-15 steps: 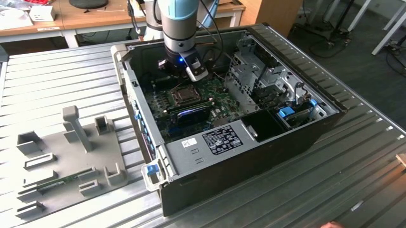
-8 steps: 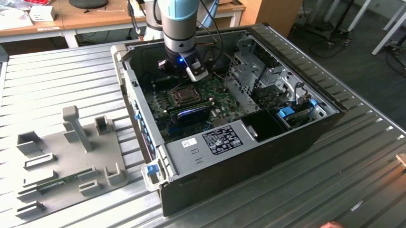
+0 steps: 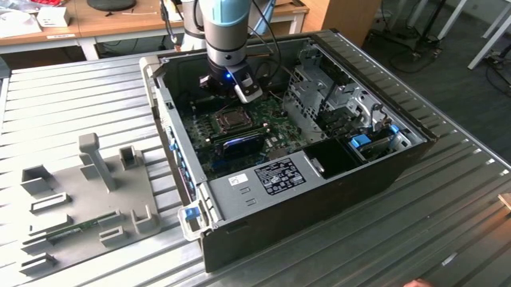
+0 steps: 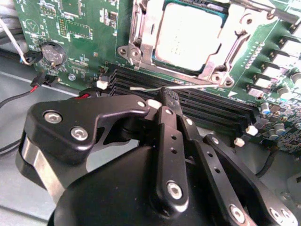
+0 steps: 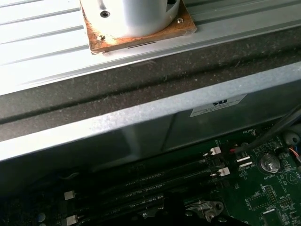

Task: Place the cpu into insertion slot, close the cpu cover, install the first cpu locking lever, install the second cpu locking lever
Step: 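Install the first cpu locking lever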

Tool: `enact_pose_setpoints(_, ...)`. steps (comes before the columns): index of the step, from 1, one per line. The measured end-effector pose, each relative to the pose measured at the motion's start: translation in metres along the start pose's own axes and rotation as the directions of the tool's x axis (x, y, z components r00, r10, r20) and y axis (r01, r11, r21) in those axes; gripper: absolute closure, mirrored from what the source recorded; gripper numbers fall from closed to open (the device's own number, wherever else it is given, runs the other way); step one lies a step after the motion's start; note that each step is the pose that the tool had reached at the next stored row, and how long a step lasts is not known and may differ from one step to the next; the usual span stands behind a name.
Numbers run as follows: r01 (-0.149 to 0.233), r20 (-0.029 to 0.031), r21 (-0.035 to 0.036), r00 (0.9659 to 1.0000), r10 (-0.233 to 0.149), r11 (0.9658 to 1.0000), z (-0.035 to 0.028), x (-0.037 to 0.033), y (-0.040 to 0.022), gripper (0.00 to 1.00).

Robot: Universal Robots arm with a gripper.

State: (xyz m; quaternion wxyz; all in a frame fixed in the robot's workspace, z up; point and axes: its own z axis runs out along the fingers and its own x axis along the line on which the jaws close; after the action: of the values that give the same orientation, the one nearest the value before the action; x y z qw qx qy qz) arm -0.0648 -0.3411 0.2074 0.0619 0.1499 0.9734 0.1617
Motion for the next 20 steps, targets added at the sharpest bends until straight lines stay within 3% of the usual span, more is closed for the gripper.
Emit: enact_pose_setpoints(20,0.0,-0.0001,0.0,1.0,0.0,1.0,0.0015,-0.0018,0.0001,0.9)
